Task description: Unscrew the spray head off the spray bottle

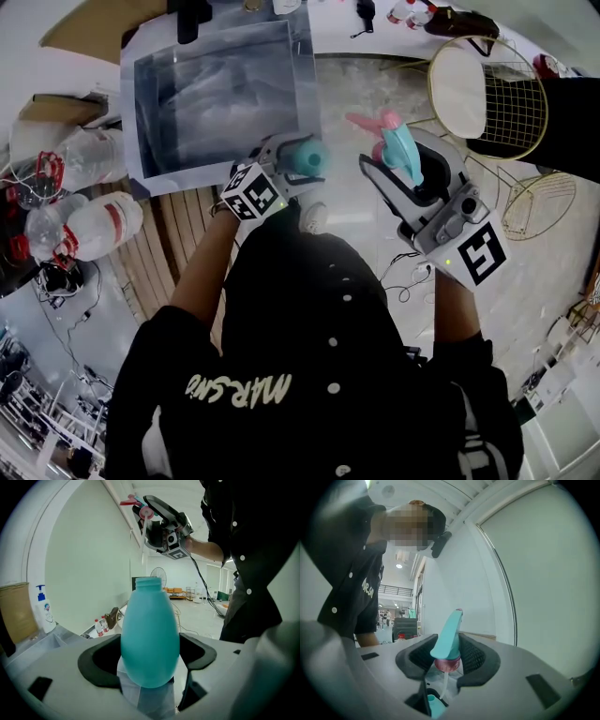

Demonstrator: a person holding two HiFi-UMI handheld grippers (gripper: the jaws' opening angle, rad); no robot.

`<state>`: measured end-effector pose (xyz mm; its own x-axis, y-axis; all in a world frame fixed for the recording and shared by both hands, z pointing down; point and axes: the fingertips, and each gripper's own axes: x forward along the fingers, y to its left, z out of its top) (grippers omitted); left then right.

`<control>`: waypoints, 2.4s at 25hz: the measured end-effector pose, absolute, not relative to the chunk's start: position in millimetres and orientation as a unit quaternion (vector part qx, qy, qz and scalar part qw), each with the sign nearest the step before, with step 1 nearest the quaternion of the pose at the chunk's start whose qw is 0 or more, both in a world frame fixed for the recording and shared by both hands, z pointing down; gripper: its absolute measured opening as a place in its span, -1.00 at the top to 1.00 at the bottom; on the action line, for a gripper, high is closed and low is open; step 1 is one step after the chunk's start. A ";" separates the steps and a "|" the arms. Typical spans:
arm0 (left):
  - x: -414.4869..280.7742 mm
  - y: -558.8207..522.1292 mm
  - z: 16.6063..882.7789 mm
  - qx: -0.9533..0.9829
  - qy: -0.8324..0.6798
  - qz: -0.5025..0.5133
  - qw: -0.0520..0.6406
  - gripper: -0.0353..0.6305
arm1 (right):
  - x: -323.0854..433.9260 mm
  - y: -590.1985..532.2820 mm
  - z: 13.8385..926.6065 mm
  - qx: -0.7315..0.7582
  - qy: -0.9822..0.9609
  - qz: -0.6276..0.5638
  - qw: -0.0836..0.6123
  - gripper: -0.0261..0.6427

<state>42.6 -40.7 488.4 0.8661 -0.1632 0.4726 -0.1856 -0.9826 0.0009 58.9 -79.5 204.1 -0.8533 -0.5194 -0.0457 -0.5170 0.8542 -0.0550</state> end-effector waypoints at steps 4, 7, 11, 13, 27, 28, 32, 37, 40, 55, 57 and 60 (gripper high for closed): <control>41.7 -39.5 489.5 0.964 -0.088 0.248 0.024 -0.28 | 63.3 -80.3 208.6 -0.276 0.960 -0.022 0.024 0.47; 40.7 -37.2 489.4 0.965 -0.086 0.248 0.025 -0.28 | 64.5 -79.7 210.4 -0.280 0.959 -0.024 0.025 0.47; 40.1 -35.8 489.5 0.964 -0.088 0.248 0.023 -0.28 | 66.1 -79.0 211.9 -0.284 0.958 -0.025 0.027 0.47; 39.5 -36.6 487.5 0.965 -0.091 0.247 0.023 -0.28 | 67.2 -79.1 212.1 -0.286 0.958 -0.024 0.026 0.47; 18.4 -27.3 470.8 0.962 -0.099 0.254 0.009 -0.28 | 85.8 -83.0 216.3 -0.323 0.946 -0.016 0.016 0.47; 12.4 -24.2 467.1 0.962 -0.102 0.254 0.008 -0.28 | 90.3 -82.4 217.1 -0.330 0.944 -0.016 0.015 0.47; -17.0 -21.1 434.1 0.964 -0.151 0.218 0.019 -0.27 | 115.6 -75.6 231.0 -0.360 0.933 -0.008 -0.005 0.47; -63.5 -42.7 356.1 0.950 -0.279 0.138 0.002 0.74 | 140.2 -69.3 251.1 -0.410 0.912 -0.004 -0.031 0.47; -80.8 -44.2 322.0 0.936 -0.333 0.111 0.024 0.82 | 151.9 -61.7 255.7 -0.438 0.898 -0.004 -0.035 0.47; -156.9 -27.6 267.3 0.871 -0.481 0.094 0.044 0.82 | 205.7 -39.0 247.1 -0.531 0.846 0.009 -0.042 0.47; -160.1 -28.7 268.0 0.864 -0.493 0.096 0.040 0.82 | 206.6 -39.0 247.6 -0.536 0.843 0.014 -0.046 0.47; -162.2 -30.6 261.1 0.858 -0.505 0.086 0.033 0.82 | 206.2 -37.2 249.0 -0.542 0.839 0.017 -0.051 0.47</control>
